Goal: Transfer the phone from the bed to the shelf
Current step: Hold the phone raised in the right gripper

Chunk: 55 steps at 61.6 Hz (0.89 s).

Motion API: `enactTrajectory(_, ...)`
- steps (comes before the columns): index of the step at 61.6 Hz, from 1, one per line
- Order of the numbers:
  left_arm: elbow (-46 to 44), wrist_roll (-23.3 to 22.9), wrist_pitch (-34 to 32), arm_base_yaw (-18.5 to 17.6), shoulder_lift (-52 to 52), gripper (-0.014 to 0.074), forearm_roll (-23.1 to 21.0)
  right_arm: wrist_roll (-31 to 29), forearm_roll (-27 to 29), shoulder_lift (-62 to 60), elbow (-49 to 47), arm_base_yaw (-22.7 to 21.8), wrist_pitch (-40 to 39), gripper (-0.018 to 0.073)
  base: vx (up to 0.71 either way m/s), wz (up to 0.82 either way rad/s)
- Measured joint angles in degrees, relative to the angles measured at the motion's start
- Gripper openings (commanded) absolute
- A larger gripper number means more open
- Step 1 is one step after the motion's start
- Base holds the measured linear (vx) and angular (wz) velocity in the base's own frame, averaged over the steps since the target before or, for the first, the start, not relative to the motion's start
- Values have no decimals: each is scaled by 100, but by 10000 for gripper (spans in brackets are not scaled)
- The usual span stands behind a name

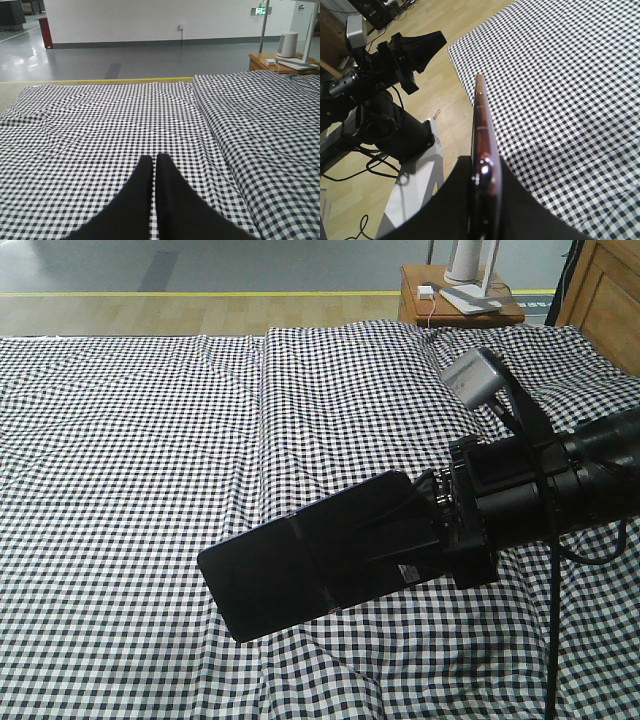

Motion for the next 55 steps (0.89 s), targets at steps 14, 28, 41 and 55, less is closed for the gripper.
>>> enactTrajectory(14,0,0,0,0,0,1,0,0,0,0,0,0,0,-2,0,0)
enactTrajectory(28,0,0,0,0,0,1,0,0,0,0,0,0,0,-2,0,0)
enactTrajectory(41,0,0,0,0,0,1,0,0,0,0,0,0,0,-2,0,0)
enactTrajectory(55,0,0,0,0,0,1,0,0,0,0,0,0,0,-2,0,0)
